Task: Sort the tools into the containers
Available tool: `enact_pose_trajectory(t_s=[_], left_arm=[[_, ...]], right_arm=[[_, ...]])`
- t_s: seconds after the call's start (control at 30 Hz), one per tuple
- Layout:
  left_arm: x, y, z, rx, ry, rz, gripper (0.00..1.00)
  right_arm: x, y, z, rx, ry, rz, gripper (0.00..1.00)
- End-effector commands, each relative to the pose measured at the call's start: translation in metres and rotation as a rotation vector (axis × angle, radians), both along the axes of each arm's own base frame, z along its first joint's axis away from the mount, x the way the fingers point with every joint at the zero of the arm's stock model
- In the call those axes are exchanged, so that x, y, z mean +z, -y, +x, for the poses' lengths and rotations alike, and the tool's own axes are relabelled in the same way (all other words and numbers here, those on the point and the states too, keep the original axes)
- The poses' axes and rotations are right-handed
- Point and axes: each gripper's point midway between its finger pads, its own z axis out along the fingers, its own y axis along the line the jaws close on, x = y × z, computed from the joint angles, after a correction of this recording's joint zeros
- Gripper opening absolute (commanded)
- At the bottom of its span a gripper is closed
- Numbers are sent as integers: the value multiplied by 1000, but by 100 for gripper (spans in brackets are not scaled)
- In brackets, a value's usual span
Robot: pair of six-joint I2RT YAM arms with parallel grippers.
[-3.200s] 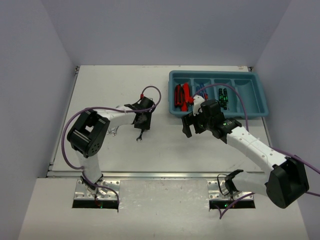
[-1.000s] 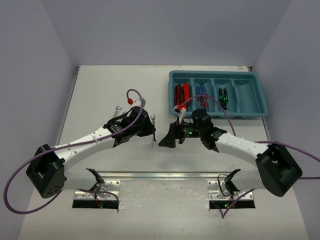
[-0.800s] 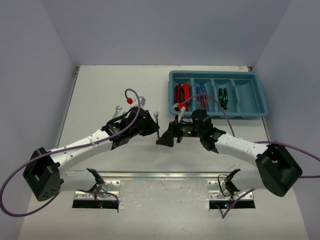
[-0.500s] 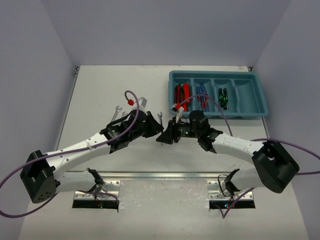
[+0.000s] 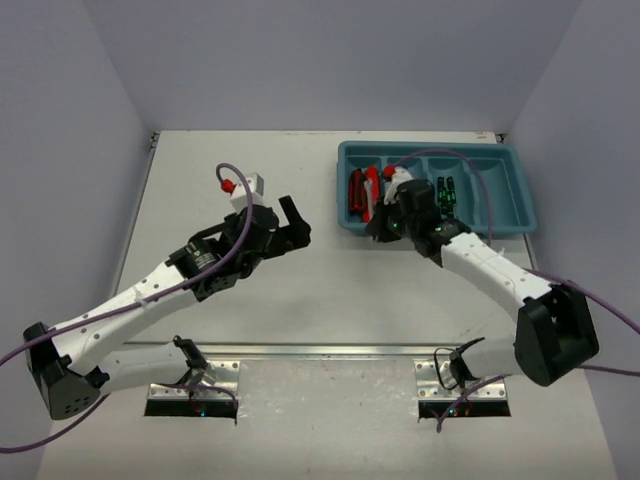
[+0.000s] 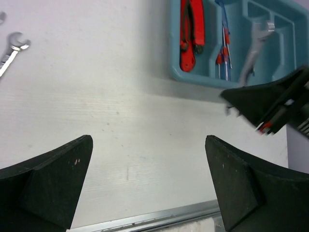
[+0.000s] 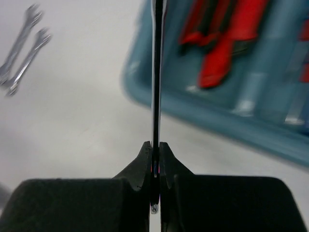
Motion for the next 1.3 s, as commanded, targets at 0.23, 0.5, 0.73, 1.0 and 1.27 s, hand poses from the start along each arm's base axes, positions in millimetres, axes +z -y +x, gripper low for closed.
enact_pose_trajectory(t_s=[0.23,0.5,0.73,1.0,1.27], left_arm=[[-12,-84,-51,-57,-68,365,100],[-2,-94,-63,-91,-3,328,100],[2,-91,-61,-88,25,304,100],[-11,-84,-53,-81,6,323,100],[-34,-89,-36,8,-27,404,100]], right_arm=[[4,277,108,-471,-39,-796,0],[-9,353,143,-633,-122,-948,1],[-13,357,156,-645,-142,-963,7],[-4,370,158,-680,-143,-967,31],[-9,370,155,-730,-160,-912,54]])
